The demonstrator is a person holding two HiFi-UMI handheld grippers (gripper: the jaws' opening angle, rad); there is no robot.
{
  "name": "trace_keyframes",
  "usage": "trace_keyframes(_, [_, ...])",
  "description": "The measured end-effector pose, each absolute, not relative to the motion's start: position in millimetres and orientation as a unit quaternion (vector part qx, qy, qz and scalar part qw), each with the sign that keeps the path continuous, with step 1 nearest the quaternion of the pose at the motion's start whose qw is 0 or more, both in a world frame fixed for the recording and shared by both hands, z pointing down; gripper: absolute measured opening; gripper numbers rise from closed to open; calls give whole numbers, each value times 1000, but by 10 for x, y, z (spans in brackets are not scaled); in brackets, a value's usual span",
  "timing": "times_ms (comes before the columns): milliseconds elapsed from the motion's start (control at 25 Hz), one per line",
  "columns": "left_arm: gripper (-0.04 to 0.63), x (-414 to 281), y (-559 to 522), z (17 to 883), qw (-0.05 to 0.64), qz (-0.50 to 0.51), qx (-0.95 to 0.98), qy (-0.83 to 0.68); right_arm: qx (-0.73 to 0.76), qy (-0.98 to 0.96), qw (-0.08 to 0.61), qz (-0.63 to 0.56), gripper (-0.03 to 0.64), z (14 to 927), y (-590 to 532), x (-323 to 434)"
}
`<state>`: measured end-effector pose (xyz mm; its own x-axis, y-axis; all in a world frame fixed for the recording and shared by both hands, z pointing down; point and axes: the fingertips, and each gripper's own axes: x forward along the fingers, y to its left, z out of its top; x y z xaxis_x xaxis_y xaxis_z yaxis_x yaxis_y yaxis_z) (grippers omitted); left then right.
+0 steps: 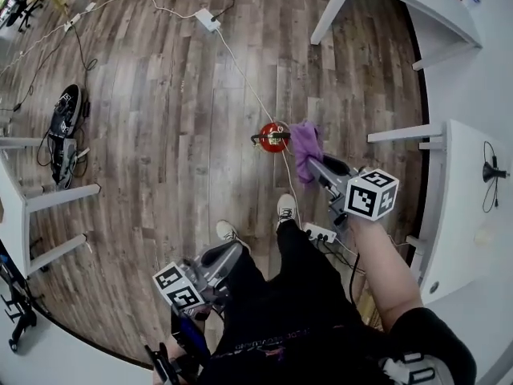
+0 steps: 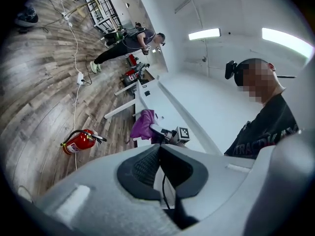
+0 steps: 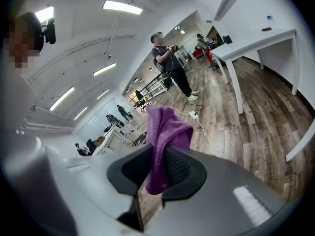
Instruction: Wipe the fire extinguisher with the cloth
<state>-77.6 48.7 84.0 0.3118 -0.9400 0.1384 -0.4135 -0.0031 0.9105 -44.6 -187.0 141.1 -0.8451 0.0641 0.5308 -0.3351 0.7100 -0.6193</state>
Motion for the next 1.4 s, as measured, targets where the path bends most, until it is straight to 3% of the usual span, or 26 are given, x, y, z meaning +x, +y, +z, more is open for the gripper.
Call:
trace_keyframes(520, [-3, -490, 58, 2213, 483, -335, 651, -480, 78, -877, 376, 290, 64, 3309, -2099, -1023])
trace_keyframes(960, [-3, -325, 554, 3083, 495, -395, 673, -382, 170, -862, 475, 52, 64, 4387, -1906, -1185])
trace_keyframes(1400, [-3, -359, 579, 4098, 452, -411, 699, -372, 51, -792, 556, -246, 63, 4991, -1844, -1468])
